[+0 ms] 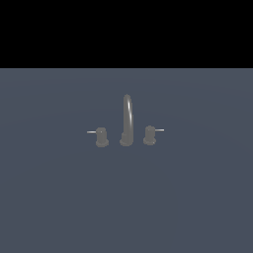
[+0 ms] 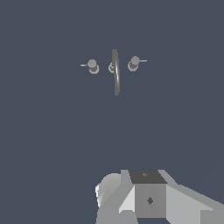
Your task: Turn on the faucet by rotating a designated handle.
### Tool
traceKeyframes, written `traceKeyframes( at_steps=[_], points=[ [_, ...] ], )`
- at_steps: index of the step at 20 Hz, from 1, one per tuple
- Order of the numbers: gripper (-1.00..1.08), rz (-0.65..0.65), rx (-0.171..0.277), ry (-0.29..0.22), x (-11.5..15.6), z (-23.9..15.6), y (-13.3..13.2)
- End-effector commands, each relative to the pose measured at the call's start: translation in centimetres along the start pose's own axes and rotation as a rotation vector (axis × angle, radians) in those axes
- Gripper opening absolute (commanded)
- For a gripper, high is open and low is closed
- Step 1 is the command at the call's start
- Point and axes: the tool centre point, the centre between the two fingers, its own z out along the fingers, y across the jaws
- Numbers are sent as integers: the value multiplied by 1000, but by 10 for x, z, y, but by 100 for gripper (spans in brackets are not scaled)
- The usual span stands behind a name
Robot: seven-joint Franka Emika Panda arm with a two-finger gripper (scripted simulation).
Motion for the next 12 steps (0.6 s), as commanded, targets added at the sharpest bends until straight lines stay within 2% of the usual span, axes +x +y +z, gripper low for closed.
traceKeyframes(
  at_steps=[1, 12],
  points=[
    [-100, 0, 0, 0, 0, 0, 0],
    [-100, 62, -1, -1, 5, 18, -14]
  ],
)
